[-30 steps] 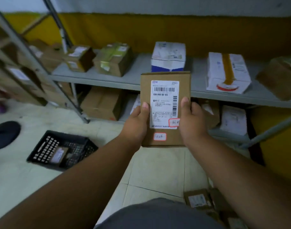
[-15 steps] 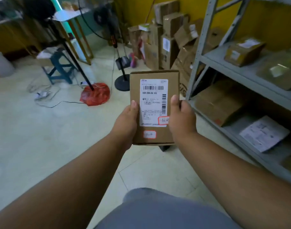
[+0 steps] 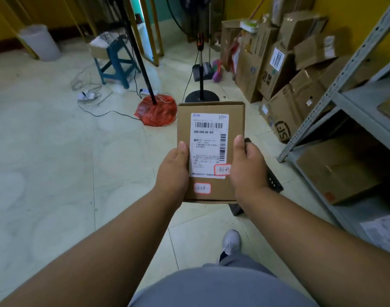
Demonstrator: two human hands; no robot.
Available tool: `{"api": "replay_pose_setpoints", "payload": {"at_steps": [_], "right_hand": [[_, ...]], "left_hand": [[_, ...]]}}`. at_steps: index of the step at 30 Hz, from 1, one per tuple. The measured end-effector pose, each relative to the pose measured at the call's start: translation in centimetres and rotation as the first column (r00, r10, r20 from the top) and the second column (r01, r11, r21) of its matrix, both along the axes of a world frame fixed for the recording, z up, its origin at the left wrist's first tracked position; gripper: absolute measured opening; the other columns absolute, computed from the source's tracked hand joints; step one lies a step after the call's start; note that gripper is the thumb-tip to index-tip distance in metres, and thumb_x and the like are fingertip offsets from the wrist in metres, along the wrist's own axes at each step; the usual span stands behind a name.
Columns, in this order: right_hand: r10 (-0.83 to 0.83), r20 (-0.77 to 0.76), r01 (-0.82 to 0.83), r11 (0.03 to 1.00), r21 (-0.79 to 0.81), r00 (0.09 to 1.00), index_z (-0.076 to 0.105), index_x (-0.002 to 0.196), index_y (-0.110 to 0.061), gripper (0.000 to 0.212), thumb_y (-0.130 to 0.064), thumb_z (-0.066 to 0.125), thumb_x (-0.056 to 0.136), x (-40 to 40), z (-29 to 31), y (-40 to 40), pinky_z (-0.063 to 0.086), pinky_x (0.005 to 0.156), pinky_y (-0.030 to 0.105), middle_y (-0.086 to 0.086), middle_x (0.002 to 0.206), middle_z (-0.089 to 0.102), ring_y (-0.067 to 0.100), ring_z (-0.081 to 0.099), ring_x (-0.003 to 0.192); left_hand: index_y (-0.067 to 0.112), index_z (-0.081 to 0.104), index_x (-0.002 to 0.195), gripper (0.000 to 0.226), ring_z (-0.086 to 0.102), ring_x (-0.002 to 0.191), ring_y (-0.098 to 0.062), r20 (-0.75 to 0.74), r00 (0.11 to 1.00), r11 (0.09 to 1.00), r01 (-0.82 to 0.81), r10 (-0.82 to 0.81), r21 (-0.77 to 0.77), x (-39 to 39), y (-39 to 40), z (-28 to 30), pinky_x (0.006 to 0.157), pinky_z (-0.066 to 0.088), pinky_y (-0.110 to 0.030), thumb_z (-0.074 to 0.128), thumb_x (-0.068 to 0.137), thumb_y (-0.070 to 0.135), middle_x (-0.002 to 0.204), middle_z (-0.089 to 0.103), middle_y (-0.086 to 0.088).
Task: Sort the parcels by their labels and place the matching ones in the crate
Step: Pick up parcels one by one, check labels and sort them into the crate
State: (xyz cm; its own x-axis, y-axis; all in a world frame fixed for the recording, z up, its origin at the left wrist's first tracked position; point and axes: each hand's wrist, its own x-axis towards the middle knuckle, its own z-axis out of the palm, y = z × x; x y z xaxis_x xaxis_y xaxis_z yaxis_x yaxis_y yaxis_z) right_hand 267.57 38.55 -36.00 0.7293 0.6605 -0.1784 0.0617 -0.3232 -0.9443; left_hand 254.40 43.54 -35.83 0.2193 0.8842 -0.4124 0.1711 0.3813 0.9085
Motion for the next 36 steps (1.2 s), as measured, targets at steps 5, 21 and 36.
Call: {"api": "replay_pose_setpoints", "payload": {"at_steps": [5,21,36], "right_hand": [[0.077,-0.013,-0.077,0.997,-0.007,0.997,0.059,0.09,-0.015,0.052,-0.061,0.037,0.098,3.4,1.3,6.5,0.059,0.078,0.051,0.002,0.085,0.071,0.024,0.07,0.081],[-0.152,-0.014,0.151,0.987,-0.054,0.988,0.061,0.096,-0.012,0.044,-0.048,0.036,0.104,14.5,-1.4,20.8,0.042,0.059,0.024,-0.002,0.088,0.066,0.015,0.062,0.078],[-0.747,0.17,0.756,0.581,-0.302,0.642,0.056,0.117,-0.02,0.019,-0.022,0.058,0.098,22.0,-7.9,23.3,0.038,0.07,0.025,-0.008,0.104,0.061,0.011,0.055,0.088]], "left_hand": [[0.029,0.068,0.108,0.059,0.074,0.095,-0.023,0.023,0.998,0.997,-0.067,0.066,0.027,3.4,5.7,1.2,0.088,0.057,-0.052,0.034,0.083,0.071,0.1,0.077,0.001],[0.042,0.037,0.134,0.031,0.066,0.09,-0.007,-0.249,0.944,0.947,0.263,-0.214,0.184,14.5,22.9,0.0,0.073,0.058,-0.033,0.04,0.104,0.038,0.11,0.06,0.015],[0.033,0.052,0.137,0.038,0.063,0.098,-0.009,-0.31,0.453,0.46,0.886,-0.836,0.053,31.2,34.2,-6.2,0.09,0.054,-0.036,0.045,0.102,0.019,0.11,0.065,0.012]]}}
